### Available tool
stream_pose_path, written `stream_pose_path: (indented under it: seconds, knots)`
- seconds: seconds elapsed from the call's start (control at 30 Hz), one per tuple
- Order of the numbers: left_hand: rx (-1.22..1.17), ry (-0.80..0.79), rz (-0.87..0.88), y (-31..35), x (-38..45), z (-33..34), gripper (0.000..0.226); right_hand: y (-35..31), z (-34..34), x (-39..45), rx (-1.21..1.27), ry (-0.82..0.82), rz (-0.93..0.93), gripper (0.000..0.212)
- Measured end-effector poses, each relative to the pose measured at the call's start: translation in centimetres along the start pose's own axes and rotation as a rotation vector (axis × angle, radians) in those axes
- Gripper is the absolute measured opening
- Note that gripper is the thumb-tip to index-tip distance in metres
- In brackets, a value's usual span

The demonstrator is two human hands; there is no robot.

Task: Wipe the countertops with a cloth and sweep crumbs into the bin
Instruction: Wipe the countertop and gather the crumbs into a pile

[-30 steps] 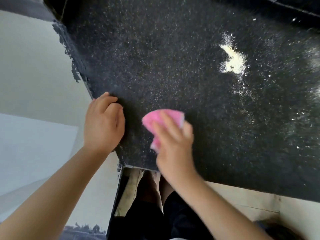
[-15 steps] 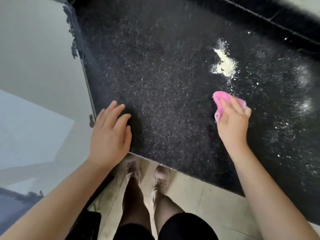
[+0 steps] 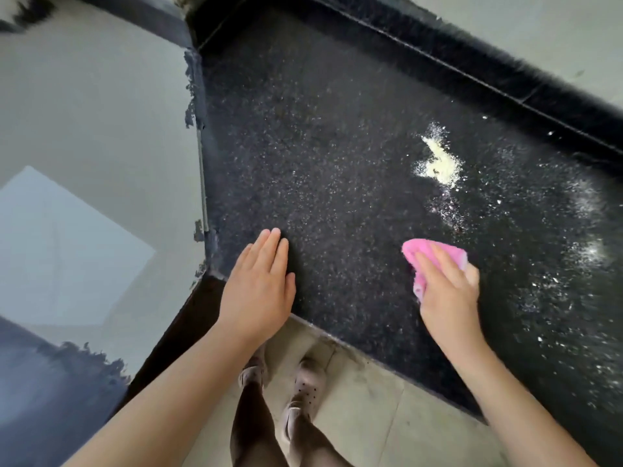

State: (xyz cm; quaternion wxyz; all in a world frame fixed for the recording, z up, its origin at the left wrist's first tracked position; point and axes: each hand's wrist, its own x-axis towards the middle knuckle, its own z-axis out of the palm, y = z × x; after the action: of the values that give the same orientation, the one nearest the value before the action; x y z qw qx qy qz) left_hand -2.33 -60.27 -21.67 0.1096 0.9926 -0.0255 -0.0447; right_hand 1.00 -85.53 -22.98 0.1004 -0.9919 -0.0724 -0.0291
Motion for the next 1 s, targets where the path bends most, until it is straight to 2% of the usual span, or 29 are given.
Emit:
stream_pose_path:
  seconds: [0.07, 0.23, 0.37, 0.47, 0.53, 0.63, 0.73, 0.8, 0.9, 1.0]
  knots:
    - [-0.062, 0.024, -0.003, -0.1, 0.1, 0.1, 0.046, -0.1, -0.5, 1.9, -0.023, 0.003, 0.078, 0.042]
    - [-0.150, 0.122, -0.136, -1.3, -0.1, -1.2, 0.036, -10.9, 0.5, 3.3, 0.161, 0.169, -0.259, 0.038]
    - [-0.198, 0.205, -0.331, -5.6, 0.4, -2.7, 0.041, -18.5, 2.6, 4.0, 0.223, 0.047, -0.503, 0.041]
    - [-0.202, 0.195, -0.434, -8.5, 1.0, -3.6, 0.034, -20.7, 3.1, 5.8, 0.164, -0.084, -0.568, 0.039]
    - [-0.209, 0.197, -0.449, -9.4, 1.4, -4.1, 0.036, -20.8, 2.9, 8.8, 0.154, -0.181, -0.499, 0.050]
    - [-0.208, 0.184, -0.371, -9.4, 2.0, -4.2, 0.043, -18.1, 2.2, 13.7, 0.091, -0.229, -0.185, 0.053]
    - [-0.195, 0.121, -0.310, -8.9, 3.5, -4.3, 0.043, -11.9, 2.4, 15.9, 0.078, -0.059, 0.099, 0.056]
    - [-0.157, 0.088, -0.225, -8.9, 5.2, -4.4, 0.041, -7.6, 2.3, 15.7, 0.048, 0.075, 0.201, 0.051]
    - [-0.118, 0.072, -0.115, -8.2, 7.8, -4.8, 0.041, -5.6, 1.0, 14.5, -0.022, 0.214, 0.182, 0.046]
    - [-0.148, 0.004, -0.064, -7.9, 9.9, -4.7, 0.049, -9.8, 1.0, 12.0, -0.001, 0.231, 0.007, 0.040]
